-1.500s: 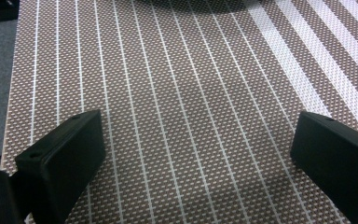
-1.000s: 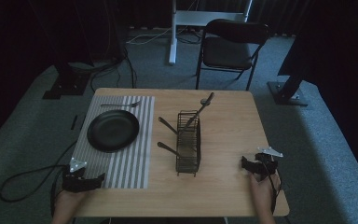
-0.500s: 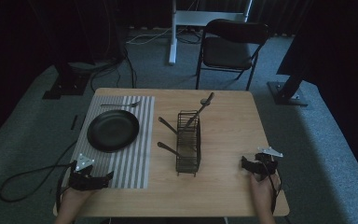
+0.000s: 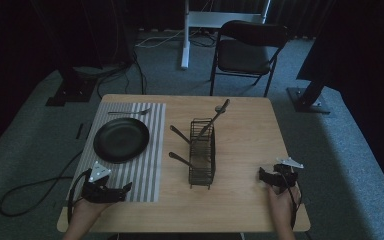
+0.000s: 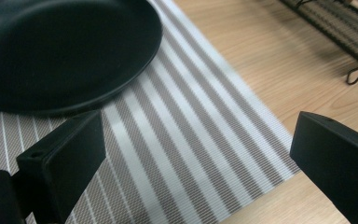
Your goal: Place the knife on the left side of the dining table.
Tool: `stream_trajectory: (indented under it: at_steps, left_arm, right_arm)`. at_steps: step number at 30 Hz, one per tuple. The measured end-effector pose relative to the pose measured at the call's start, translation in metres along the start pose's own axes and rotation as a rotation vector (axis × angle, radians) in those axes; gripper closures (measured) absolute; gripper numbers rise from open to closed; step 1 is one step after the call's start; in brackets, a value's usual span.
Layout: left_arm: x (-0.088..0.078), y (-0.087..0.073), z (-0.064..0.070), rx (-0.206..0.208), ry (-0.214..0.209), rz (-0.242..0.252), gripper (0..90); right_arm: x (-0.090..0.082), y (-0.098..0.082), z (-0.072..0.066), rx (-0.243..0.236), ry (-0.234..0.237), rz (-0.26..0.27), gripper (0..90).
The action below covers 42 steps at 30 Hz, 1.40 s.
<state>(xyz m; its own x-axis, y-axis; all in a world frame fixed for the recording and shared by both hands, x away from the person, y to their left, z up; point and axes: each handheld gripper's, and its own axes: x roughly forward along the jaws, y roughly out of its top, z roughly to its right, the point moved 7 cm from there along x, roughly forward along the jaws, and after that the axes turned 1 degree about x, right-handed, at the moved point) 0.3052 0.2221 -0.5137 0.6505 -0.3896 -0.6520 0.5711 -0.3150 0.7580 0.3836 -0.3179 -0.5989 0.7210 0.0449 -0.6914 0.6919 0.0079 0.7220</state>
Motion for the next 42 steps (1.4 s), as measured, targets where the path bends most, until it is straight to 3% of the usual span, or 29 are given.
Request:
stream_trajectory:
  at_steps: [8,11,13,23,42]
  left_arm:
    - [0.001,0.017,0.020,0.039,-0.056,0.007,3.7]
    - [0.001,0.017,0.020,0.039,-0.056,0.007,3.7]
    - [0.004,0.026,0.029,0.053,-0.082,0.008,3.7]
    - [0.005,0.051,0.050,0.080,-0.139,0.043,3.7]
    - [0.001,0.091,0.070,0.115,-0.188,0.110,4.4]
  right_arm:
    - [0.000,0.000,0.000,0.000,0.000,0.000,11.3]
    - [0.000,0.000,0.000,0.000,0.000,0.000,11.3]
    - [0.000,0.000,0.000,0.000,0.000,0.000,11.3]
    - [0.000,0.000,0.000,-0.001,0.000,0.000,11.3]
    - [0.000,0.000,0.000,-0.001,0.000,0.001,11.3]
